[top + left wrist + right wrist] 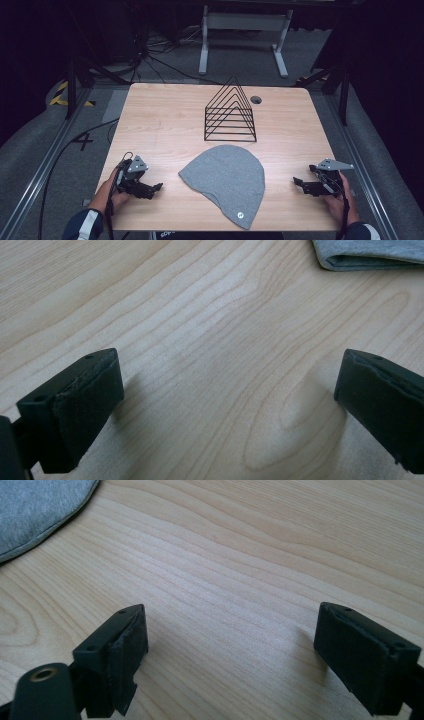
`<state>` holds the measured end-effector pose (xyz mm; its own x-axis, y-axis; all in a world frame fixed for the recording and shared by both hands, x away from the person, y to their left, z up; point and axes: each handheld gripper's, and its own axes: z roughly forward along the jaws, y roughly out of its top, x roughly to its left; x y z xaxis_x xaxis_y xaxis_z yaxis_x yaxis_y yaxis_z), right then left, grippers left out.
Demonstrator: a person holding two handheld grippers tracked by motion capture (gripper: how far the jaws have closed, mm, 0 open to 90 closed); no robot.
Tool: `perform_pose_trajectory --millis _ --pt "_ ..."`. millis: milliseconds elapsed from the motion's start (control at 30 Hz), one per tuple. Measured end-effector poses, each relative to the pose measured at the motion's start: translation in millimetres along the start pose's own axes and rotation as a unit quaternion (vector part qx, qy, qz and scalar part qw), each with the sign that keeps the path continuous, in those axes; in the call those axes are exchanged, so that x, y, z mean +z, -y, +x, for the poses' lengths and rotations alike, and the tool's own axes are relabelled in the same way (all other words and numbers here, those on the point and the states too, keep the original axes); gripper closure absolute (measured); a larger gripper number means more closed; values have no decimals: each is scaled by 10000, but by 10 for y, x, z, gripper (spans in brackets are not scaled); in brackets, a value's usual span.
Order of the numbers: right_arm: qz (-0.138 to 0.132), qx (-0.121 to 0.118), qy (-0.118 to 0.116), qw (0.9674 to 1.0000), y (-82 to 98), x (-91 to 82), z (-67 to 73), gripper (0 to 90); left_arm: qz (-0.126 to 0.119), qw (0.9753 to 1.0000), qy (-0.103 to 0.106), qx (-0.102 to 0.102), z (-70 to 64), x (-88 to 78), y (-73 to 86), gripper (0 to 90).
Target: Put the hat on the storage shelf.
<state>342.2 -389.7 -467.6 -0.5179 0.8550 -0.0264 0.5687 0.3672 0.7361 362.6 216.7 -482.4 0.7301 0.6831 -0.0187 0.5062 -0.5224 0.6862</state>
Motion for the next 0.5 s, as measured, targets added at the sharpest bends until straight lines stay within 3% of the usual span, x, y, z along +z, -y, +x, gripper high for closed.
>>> perform_pose_trajectory --millis 233,333,500 --pt "39 -86 -38 9999 -12 18 12 103 17 10000 -54 -80 26 31 -41 0" --pt "45 -122 -67 9999 -12 19 16 100 52 9997 138 192 41 8 -28 4" --pt "111 -205 -165 9996 -18 26 32 62 55 9986 322 416 80 26 -48 4"
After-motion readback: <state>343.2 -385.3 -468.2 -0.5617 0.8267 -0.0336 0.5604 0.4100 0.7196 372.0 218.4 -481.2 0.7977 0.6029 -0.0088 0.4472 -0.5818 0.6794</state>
